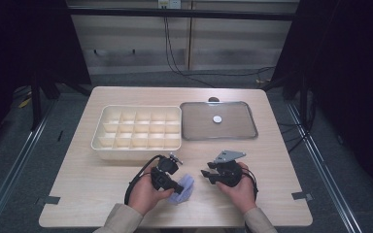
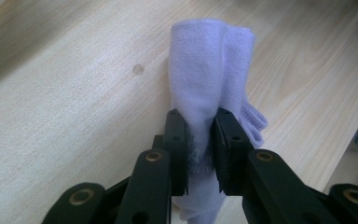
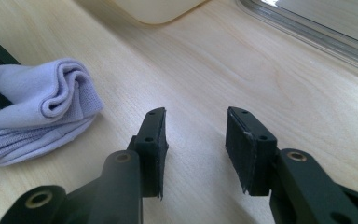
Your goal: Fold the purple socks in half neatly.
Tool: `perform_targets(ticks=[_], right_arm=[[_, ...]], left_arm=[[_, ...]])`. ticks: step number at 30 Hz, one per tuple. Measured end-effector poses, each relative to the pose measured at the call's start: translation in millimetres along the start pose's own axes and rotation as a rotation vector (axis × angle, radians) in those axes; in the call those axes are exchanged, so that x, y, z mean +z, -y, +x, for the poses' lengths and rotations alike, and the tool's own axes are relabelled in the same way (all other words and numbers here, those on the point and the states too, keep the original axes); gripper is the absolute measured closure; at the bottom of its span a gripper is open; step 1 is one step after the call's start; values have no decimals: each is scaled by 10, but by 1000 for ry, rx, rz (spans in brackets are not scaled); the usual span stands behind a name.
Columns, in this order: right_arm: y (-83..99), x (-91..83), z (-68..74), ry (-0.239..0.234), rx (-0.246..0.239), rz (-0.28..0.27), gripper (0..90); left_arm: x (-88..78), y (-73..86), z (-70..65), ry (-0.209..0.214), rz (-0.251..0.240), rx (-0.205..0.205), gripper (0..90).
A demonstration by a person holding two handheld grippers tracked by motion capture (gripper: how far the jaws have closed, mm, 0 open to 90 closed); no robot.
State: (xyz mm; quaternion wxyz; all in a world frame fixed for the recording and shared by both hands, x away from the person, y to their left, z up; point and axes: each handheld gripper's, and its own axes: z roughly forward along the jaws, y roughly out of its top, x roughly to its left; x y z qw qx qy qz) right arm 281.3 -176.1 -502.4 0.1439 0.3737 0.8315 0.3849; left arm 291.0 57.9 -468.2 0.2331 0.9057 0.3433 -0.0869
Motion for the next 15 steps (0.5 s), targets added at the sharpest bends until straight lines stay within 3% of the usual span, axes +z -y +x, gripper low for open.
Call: perform_targets(ticks=[8,15], right_arm=[[-3,-1,11,-2,2,2,574],[-4,28,14,6,13,11,469]], left_arm=[[-105,6,37,-3,-13,-7,776],[-235,2,107,-4,-5,-16,777]])
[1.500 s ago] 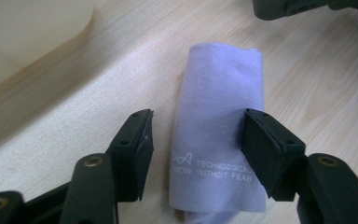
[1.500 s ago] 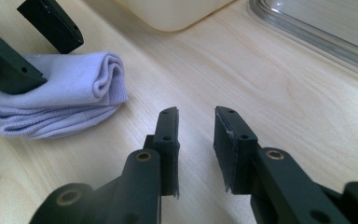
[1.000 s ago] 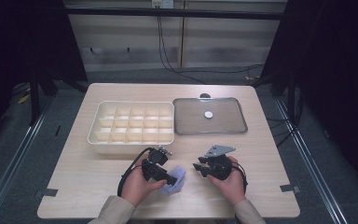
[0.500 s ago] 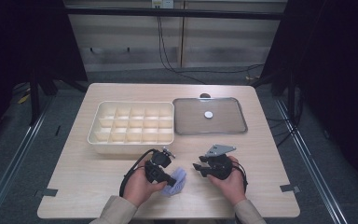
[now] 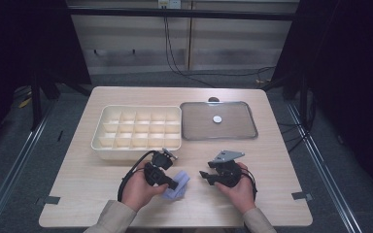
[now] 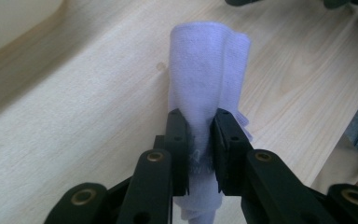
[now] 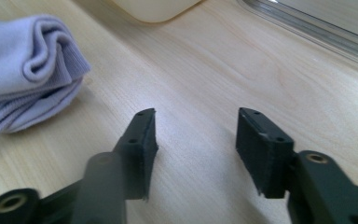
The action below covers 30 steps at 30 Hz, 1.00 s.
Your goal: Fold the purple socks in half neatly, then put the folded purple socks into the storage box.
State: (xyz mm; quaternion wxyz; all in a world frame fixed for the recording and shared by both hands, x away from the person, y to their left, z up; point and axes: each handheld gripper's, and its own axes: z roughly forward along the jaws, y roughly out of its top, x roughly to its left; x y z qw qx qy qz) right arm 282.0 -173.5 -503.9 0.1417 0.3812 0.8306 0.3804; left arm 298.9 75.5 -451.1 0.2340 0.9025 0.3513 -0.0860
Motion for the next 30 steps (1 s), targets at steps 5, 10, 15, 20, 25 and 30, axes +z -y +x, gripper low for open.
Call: perform_targets(ticks=[5,10,15,20,25,30], right_arm=[[-2,31,-6,9,2,20,352],[12,46,-26,21,-17,23,291],[18,51,-22,25,-25,29,226],[25,65,-24,21,-34,18,206],[31,72,-22,19,-18,24,166],[35,70,-24,15,-15,30,144]], left_arm=[[-53,7,65,-7,-3,-13,777],[-109,17,113,-20,0,-16,777],[-185,33,162,-27,-1,-25,777],[-254,58,206,-34,-6,-34,776],[-319,85,255,-36,-6,-44,776],[-381,104,304,-49,-10,-52,776]])
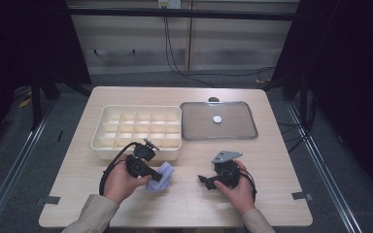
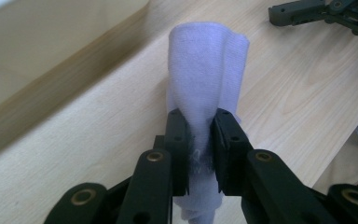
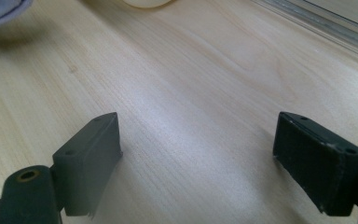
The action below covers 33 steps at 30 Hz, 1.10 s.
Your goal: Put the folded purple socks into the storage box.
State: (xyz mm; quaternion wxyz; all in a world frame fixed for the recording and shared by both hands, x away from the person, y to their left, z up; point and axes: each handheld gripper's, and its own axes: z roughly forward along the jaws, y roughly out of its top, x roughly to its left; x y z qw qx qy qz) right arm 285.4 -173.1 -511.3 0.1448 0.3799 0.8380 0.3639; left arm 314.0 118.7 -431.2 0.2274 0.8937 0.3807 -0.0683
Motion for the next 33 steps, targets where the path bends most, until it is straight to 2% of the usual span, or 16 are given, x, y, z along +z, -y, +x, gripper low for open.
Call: perform_targets(ticks=[6,10,11,12,15,19,20,33], right_arm=[[1,0,0,0,0,0,141],[3,-1,1,4,0,0,140],[3,-2,1,4,0,0,139],[3,0,-2,4,-4,-3,140],[5,-3,0,5,-1,-1,140],[5,-2,-2,6,-5,-3,140],[6,-3,0,6,-1,-1,140],[7,-5,3,6,1,-1,140]], left_arm=[[-42,17,56,14,-3,-23,776],[-78,21,85,9,1,-19,776],[-84,23,86,8,-3,-31,776],[-98,21,102,4,5,-20,775],[-130,26,114,4,-2,-35,776],[-192,28,156,-1,9,-30,775],[-201,30,159,2,1,-44,776],[-389,18,236,-15,8,-40,776]])
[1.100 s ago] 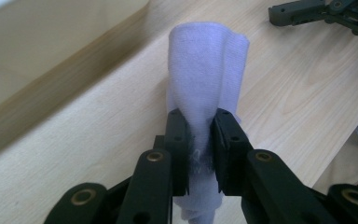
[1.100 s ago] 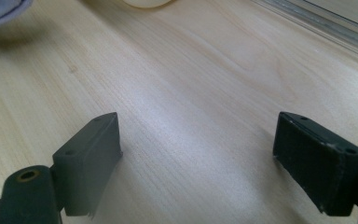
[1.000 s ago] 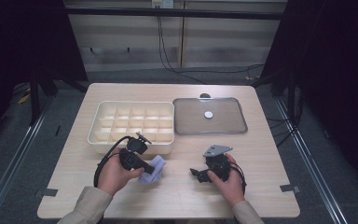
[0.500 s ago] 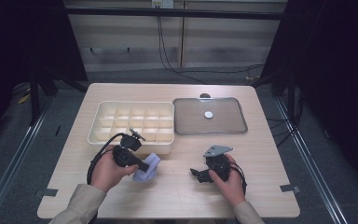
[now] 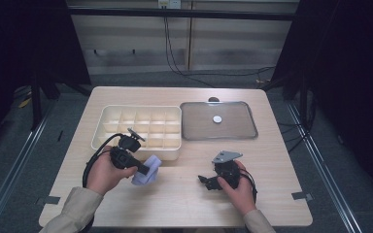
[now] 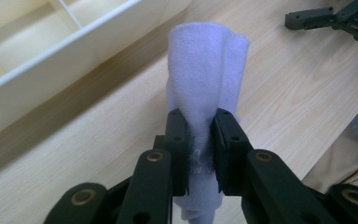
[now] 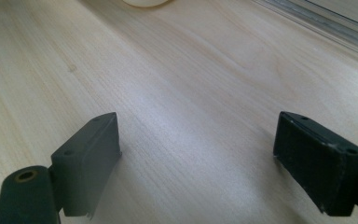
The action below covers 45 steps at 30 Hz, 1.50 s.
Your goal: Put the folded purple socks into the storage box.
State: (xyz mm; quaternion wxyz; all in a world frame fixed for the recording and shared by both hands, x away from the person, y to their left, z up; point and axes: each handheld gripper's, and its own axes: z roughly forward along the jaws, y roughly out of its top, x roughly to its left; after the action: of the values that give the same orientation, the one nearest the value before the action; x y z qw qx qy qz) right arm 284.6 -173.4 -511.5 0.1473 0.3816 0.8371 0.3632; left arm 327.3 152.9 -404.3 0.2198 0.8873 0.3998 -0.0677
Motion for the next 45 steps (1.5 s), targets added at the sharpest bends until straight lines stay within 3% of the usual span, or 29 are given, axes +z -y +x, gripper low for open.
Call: perform_targets(ticks=[9,21,29,45], right_arm=[[0,0,0,0,0,0,139],[0,0,0,0,0,0,139],[0,0,0,-1,0,0,139],[-1,2,-1,0,-1,-4,139]], left_arm=[[-163,0,69,-6,-13,-26,775],[-351,-63,161,-31,10,-32,775],[-438,-89,224,-17,-3,-53,775],[-662,-175,367,-39,-37,-91,775]])
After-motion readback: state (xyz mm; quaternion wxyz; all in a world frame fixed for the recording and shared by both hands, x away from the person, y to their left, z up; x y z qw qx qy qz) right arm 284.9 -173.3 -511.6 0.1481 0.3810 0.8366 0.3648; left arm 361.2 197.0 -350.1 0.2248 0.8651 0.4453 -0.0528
